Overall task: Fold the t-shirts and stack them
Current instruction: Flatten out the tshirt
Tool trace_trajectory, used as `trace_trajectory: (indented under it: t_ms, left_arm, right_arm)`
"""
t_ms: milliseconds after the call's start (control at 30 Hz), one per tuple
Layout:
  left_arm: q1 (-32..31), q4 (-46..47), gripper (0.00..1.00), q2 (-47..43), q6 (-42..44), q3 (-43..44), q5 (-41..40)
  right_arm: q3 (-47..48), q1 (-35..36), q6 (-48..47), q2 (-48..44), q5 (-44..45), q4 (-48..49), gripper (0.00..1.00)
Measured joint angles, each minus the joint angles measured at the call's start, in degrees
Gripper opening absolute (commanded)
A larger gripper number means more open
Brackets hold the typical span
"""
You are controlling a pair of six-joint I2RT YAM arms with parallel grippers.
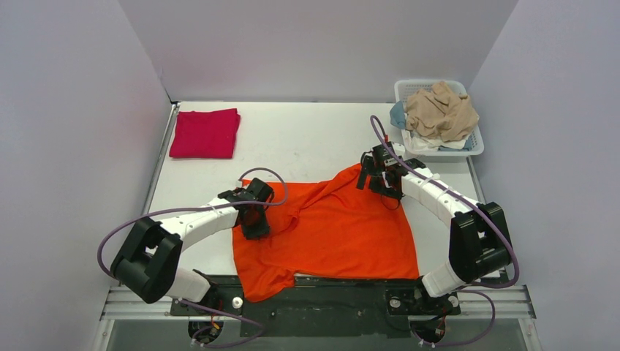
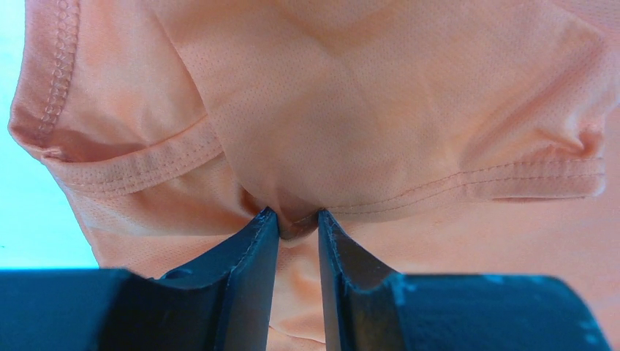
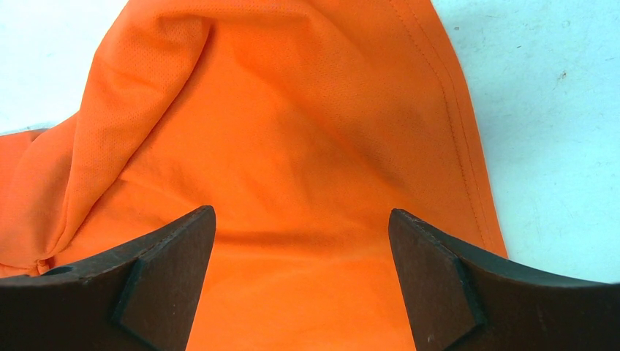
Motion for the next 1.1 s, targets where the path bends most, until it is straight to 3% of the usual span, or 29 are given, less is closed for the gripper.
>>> trace_trajectory:
  t_ms: [300, 367, 400, 433, 833, 1100]
  left_arm:
    - [0.0, 0.2, 0.33, -0.1, 0.4, 1.9, 0.5]
    - [0.0, 0.2, 0.19, -0.3, 0.7, 2.3, 0.5]
    - [0.0, 0.1, 0.04, -0.4, 0.8, 2.5, 0.5]
    - [0.0, 0.1, 0.01, -0.4, 0.8, 2.5, 0.4]
    - [0.3, 0.3, 0.00, -3.1, 1.2, 3.3, -0.7]
    - [5.4, 1.9, 0.00, -1.2, 2.6, 12.0, 0.1]
  right_arm:
    - [0.0, -0.3, 0.0, 0.0, 0.1, 0.0, 0.83]
    - [0.0, -0.3, 0.0, 0.0, 0.1, 0.0, 0.83]
    - [0.0, -0.3, 0.0, 0.0, 0.1, 0.0, 0.83]
    - [0.0, -0.3, 0.0, 0.0, 0.1, 0.0, 0.83]
    - [4.3, -1.0, -1.4, 0.9, 2.1, -1.4, 0.81]
    - [12.4, -1.3, -3.3, 7.9, 3.9, -0.3, 0.80]
